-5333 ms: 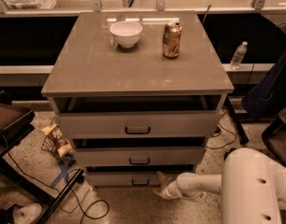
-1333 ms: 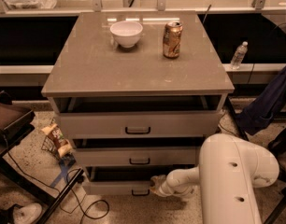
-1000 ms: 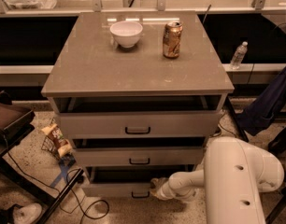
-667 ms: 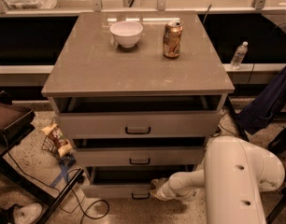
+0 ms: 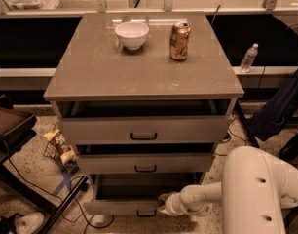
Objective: Open bottom drawer
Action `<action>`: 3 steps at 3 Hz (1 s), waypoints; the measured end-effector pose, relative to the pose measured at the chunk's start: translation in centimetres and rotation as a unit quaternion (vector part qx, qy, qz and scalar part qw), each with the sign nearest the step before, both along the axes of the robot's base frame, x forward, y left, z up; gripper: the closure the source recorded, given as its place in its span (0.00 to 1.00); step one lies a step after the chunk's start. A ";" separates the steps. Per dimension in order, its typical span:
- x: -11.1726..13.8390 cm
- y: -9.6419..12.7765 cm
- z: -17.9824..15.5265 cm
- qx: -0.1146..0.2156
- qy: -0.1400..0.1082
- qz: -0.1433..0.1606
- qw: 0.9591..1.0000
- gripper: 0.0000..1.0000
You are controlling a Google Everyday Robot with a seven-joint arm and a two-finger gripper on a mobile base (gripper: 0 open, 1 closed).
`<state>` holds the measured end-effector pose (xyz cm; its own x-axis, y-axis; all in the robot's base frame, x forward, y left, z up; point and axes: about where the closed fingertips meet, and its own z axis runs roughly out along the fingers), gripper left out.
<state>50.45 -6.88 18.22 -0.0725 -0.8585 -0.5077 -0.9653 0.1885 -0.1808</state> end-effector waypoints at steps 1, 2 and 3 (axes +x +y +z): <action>0.0 0.0 0.3 0.000 0.000 0.000 1.000 1.00; -2.7 -0.8 -0.6 0.013 0.018 -0.004 1.000 1.00; -2.8 -0.7 0.1 0.014 0.018 -0.003 1.000 1.00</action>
Offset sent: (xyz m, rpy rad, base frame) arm -0.3756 -0.1196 -0.1140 0.3790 0.5061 -0.1223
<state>47.69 -7.63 18.35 -0.0976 -0.8436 -0.5281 -0.9699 0.1996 -0.1397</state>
